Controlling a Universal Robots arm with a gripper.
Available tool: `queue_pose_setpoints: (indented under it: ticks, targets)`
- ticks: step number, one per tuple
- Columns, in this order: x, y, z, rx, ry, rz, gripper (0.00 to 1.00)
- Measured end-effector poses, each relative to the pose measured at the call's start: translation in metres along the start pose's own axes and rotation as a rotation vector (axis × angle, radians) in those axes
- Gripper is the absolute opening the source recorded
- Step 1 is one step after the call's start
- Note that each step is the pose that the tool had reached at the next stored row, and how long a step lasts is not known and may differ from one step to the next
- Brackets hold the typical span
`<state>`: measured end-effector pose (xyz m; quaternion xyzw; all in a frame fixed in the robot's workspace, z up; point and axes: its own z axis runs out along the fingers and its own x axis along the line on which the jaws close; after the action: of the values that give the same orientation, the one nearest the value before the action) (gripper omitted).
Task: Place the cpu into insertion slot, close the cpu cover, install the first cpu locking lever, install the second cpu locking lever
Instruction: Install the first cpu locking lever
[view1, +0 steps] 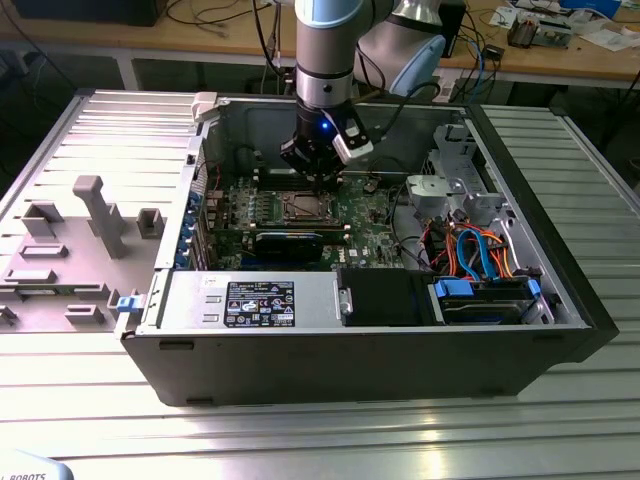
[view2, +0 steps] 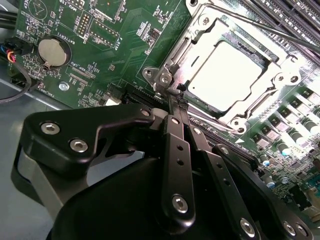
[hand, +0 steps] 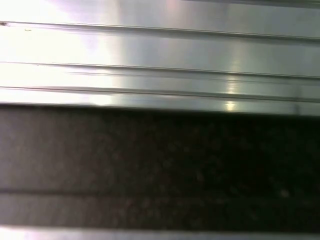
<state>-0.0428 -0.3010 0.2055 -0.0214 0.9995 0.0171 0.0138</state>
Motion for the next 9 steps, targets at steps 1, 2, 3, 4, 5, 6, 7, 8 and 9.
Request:
queue_pose_setpoints:
  ticks: [1,2,3,4,5,6,7,8,9]
  targets:
    - [0.0000,0.0000,0.0000,0.0000,0.0000,0.000,0.11]
    - [0.0000,0.0000,0.0000,0.0003,0.0001,0.000,0.11]
    - [0.0000,0.0000,0.0000,0.0004,0.0001,0.000,0.11]
    - [0.0000,0.0000,0.0000,0.0004,0.0001,0.000,0.11]
    - [0.0000,0.0000,0.0000,0.0005,0.0001,0.000,0.11]
    - [0.0000,0.0001,-0.0005,0.0006,0.0002,0.000,0.11]
    - [0.0000,0.0001,-0.0010,0.0004,0.0002,0.000,0.11]
    - [-0.0001,0.0001,-0.0009,0.0002,-0.0001,0.000,0.11]
    - [-0.0001,0.0001,-0.0010,0.0002,-0.0001,0.000,0.11]
